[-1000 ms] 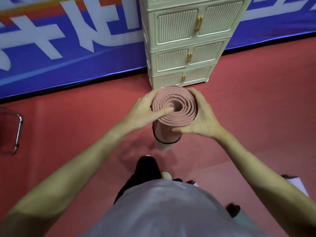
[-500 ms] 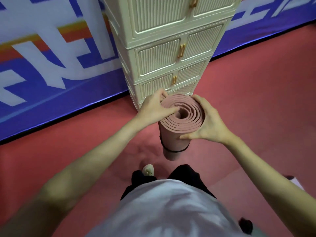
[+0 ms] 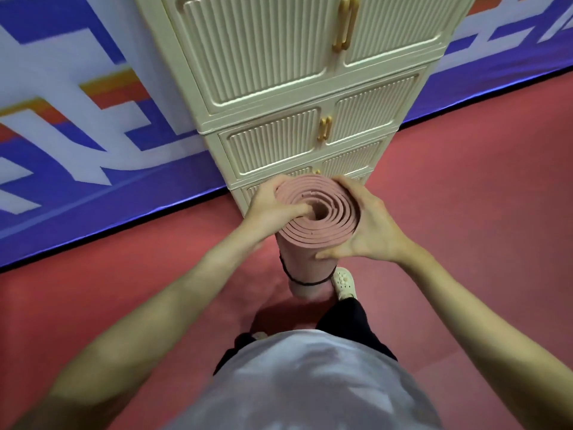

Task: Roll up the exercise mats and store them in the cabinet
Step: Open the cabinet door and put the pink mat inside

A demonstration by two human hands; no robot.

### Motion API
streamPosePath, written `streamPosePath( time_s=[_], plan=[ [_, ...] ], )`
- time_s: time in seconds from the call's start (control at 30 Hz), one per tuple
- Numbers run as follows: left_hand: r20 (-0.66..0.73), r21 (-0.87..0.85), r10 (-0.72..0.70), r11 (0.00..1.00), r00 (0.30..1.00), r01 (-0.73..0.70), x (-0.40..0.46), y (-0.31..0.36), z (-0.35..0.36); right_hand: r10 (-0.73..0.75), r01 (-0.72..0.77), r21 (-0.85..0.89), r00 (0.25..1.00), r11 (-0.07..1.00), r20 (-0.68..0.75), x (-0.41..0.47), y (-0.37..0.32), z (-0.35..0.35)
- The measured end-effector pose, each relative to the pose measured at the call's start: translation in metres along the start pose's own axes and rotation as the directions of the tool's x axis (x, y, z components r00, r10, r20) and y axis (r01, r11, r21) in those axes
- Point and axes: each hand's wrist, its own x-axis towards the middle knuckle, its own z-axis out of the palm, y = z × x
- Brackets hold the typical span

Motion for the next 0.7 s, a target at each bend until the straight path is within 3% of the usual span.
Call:
streamPosePath(
  time_s=[0.1, 0.3, 0.4, 0.57, 0.7],
  plan=[
    [-0.163, -0.151, -0.025, 0.989, 0.986, 0.0, 0.014, 0.02, 0.029, -0.066, 0.062, 0.046, 0.993, 0.997, 0.102, 0.025, 0.023, -0.035],
    [-0.335, -0.216, -0.019, 0.975, 0.942, -0.057, 0.039, 0.061, 0.076, -0.178, 0.139, 0.179, 0.958, 0.974, 0.227, 0.064, 0.058, -0.102],
    [-0.407, -0.26, -0.035, 0.962, 0.913, -0.079, 0.049, 0.073, 0.09, -0.204, 0.167, 0.15, 0.938, 0.974, 0.282, 0.085, 0.069, -0.121],
    [-0.538, -0.227, -0.02, 0.966, 0.843, -0.122, 0.066, 0.085, 0.104, -0.257, 0.235, 0.104, 0.87, 0.966, 0.421, 0.115, 0.078, -0.143],
    [-0.594, -0.227, -0.035, 0.966, 0.804, -0.126, 0.079, 0.09, 0.1, -0.28, 0.235, 0.157, 0.867, 0.959, 0.413, 0.137, 0.071, -0.163]
  ],
)
